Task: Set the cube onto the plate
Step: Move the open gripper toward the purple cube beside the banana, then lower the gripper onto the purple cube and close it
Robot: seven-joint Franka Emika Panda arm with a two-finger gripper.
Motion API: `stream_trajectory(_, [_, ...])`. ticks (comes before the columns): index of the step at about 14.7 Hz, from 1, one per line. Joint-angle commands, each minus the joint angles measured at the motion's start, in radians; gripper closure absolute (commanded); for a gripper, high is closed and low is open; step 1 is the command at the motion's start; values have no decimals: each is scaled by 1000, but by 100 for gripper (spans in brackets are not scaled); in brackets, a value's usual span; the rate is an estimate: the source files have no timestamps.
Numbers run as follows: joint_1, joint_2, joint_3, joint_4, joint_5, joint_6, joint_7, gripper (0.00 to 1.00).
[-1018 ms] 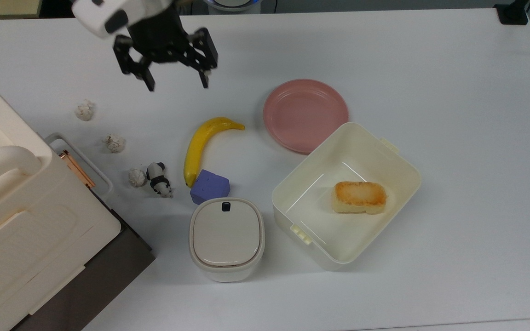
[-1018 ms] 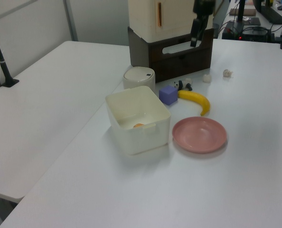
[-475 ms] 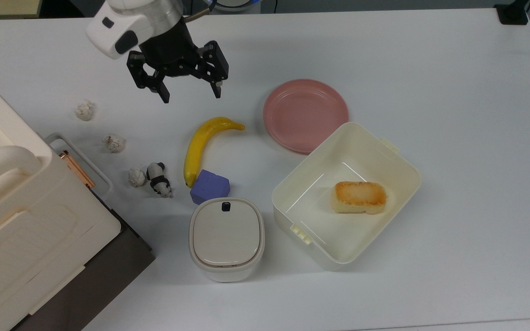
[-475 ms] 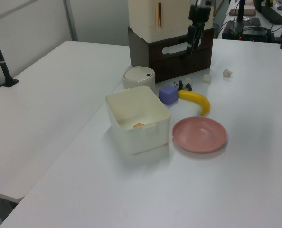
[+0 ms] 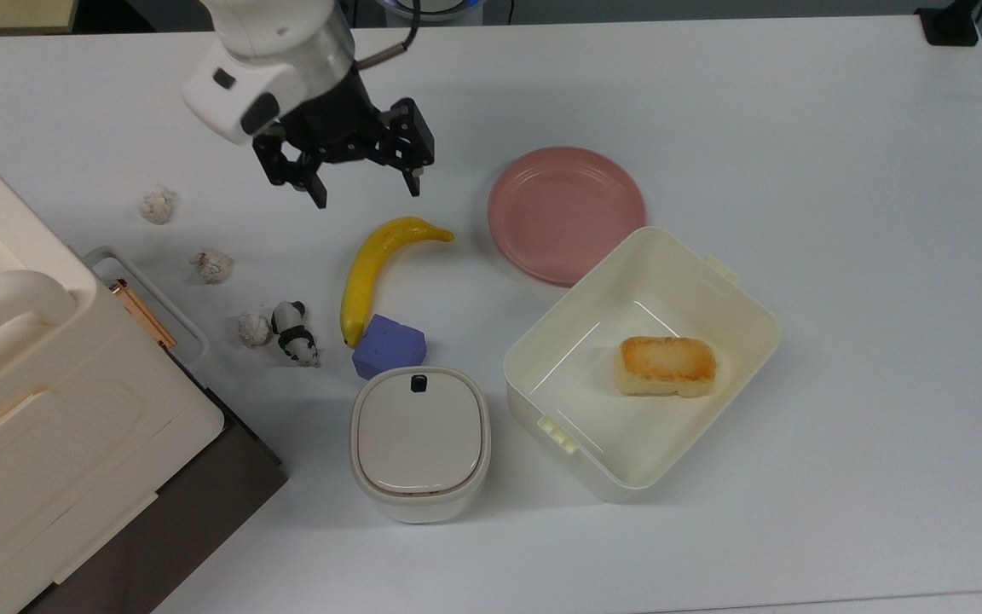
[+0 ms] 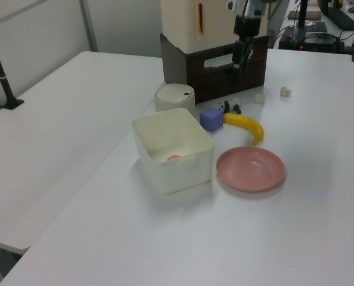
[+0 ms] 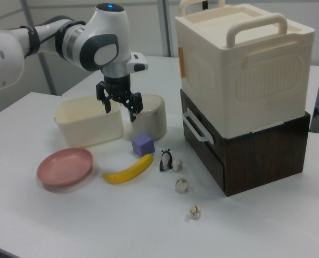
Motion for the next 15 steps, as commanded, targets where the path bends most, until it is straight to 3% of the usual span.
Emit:
stream_trajectory(1, [23,42,-12,-2,-27,89,-30,0])
stream_trajectory(11, [23,146,-21,27,-78,190,-26,0])
stream_trajectory(15, [60,205,-21,27,-80,224,5,0])
